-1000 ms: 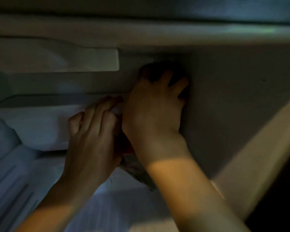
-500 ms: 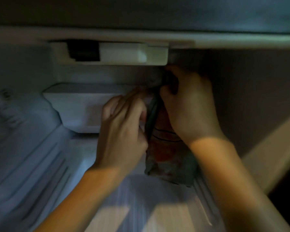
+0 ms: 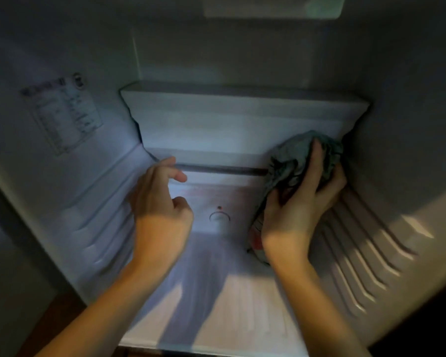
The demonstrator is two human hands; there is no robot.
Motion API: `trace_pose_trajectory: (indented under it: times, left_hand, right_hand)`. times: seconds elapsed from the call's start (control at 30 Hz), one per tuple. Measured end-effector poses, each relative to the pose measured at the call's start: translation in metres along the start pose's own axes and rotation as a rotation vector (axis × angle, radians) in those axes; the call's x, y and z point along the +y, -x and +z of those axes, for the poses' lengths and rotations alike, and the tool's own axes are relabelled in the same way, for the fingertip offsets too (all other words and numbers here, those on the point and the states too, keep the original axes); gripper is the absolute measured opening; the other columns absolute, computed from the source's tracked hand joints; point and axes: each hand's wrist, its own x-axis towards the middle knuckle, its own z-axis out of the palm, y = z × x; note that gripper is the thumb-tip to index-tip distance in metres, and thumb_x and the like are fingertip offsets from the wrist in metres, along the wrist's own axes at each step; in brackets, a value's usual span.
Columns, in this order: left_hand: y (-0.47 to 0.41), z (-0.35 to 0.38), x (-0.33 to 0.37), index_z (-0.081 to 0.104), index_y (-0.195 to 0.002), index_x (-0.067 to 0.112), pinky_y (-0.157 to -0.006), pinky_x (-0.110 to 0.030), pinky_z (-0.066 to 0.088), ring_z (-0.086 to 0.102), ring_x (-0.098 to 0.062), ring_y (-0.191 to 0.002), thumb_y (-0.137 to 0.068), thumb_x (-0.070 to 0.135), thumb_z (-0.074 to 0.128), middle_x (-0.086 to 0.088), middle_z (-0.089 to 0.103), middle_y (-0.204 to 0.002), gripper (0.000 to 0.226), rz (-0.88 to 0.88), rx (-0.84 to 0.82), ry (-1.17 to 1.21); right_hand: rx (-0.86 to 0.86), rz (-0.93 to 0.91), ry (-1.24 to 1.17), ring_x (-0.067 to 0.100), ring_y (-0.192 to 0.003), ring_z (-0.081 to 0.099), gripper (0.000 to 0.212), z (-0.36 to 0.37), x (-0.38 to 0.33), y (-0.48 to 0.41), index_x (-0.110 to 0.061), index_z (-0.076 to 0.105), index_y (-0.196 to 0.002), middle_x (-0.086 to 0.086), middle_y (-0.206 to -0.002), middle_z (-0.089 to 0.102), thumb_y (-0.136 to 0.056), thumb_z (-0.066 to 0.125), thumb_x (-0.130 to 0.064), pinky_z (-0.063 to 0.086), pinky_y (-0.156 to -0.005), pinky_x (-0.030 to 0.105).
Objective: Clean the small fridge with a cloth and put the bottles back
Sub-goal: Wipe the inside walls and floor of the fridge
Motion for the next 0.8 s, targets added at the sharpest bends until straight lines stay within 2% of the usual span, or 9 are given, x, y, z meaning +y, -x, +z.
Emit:
trace_pose_trajectory:
  times: [0.1,0.17,0.27,0.33,0.4,0.47,0.57,0.7,0.8]
  left_hand:
    - [-0.001,-0.006,0.001,0.051,-0.096,0.020,-0.109,-0.047,0.035,0.047,-0.017,-0.127,-0.070,0.001,0.042,0.016,0.048,-0.133,0.033,0.023,-0.016,0.005]
    - [-0.002,-0.008,0.000,0.054,-0.097,0.016,-0.109,-0.038,0.035,0.047,-0.017,-0.127,-0.072,-0.006,0.045,0.009,0.052,-0.134,0.034,0.036,-0.006,-0.009]
    - [-0.005,-0.001,-0.006,0.056,-0.097,0.013,-0.098,-0.027,0.038,0.053,-0.019,-0.117,-0.069,-0.006,0.044,0.001,0.059,-0.123,0.036,-0.033,0.038,0.028]
    - [-0.004,0.005,-0.007,0.055,-0.096,0.016,-0.088,-0.019,0.037,0.055,-0.018,-0.107,-0.064,0.002,0.037,0.000,0.059,-0.112,0.039,-0.125,0.061,0.108]
    - [0.001,0.010,-0.007,0.054,-0.097,0.017,-0.080,-0.011,0.035,0.053,-0.014,-0.102,-0.068,0.001,0.036,0.000,0.058,-0.109,0.037,-0.189,0.040,0.123]
    - [0.007,0.013,-0.008,0.054,-0.098,0.019,-0.075,-0.005,0.034,0.052,-0.013,-0.100,-0.073,-0.009,0.040,0.001,0.058,-0.108,0.040,-0.219,0.008,0.120]
    - [0.018,0.021,-0.010,0.054,-0.095,0.020,-0.068,-0.013,0.037,0.054,-0.013,-0.085,-0.066,0.005,0.039,0.008,0.057,-0.092,0.036,-0.298,0.042,0.167]
    - [0.044,0.045,-0.014,0.058,-0.082,0.022,-0.070,-0.034,0.050,0.059,-0.032,-0.077,-0.068,0.008,0.044,0.003,0.058,-0.077,0.024,-0.606,0.036,0.326]
    - [0.081,0.069,-0.012,0.055,-0.084,0.021,-0.079,-0.051,0.055,0.063,-0.037,-0.087,-0.073,0.013,0.050,-0.007,0.063,-0.083,0.015,-0.805,-0.257,0.341]
  right_hand:
    - [-0.005,-0.062,0.079,0.034,-0.132,0.025,0.089,0.014,-0.011,-0.006,-0.020,0.037,-0.150,0.015,-0.157,0.014,-0.070,0.063,0.007,0.017,-0.114,0.025]
    - [-0.006,-0.169,0.159,0.033,-0.119,0.026,0.090,0.024,-0.016,-0.005,-0.022,0.042,-0.146,0.007,-0.154,0.014,-0.066,0.069,0.010,0.023,-0.105,0.032]
    - [-0.165,-0.501,0.208,0.034,-0.110,0.029,0.071,0.042,-0.019,0.009,-0.020,0.058,-0.136,0.002,-0.150,0.019,-0.072,0.064,0.010,0.044,-0.091,0.047]
    - [-0.291,-0.678,0.259,0.037,-0.110,0.031,0.063,0.048,-0.014,0.016,-0.021,0.059,-0.136,-0.001,-0.151,0.019,-0.080,0.064,0.007,0.054,-0.076,0.045]
    - [-0.351,-0.746,0.265,0.039,-0.111,0.033,0.065,0.047,-0.001,0.017,-0.021,0.058,-0.137,-0.002,-0.152,0.020,-0.080,0.068,0.009,0.056,-0.080,0.047]
    - [-0.370,-0.747,0.255,0.035,-0.114,0.031,0.061,0.039,0.014,0.014,-0.021,0.059,-0.136,-0.003,-0.151,0.019,-0.084,0.067,0.008,0.050,-0.098,0.045]
    - [-0.364,-0.596,0.255,0.026,-0.118,0.026,0.063,0.023,0.024,0.016,-0.027,0.056,-0.138,-0.007,-0.153,0.014,-0.086,0.062,0.008,0.024,-0.110,0.021]
    - [-0.225,-0.026,-0.074,0.013,-0.135,0.032,0.075,0.002,0.030,0.041,-0.018,0.049,-0.144,0.003,-0.152,0.027,-0.078,0.061,0.015,0.024,-0.112,0.013]
    - [-0.154,0.287,-0.183,0.027,-0.138,0.039,0.077,0.001,0.050,0.054,-0.016,0.046,-0.145,0.017,-0.150,0.033,-0.073,0.066,0.003,0.030,-0.118,0.036]
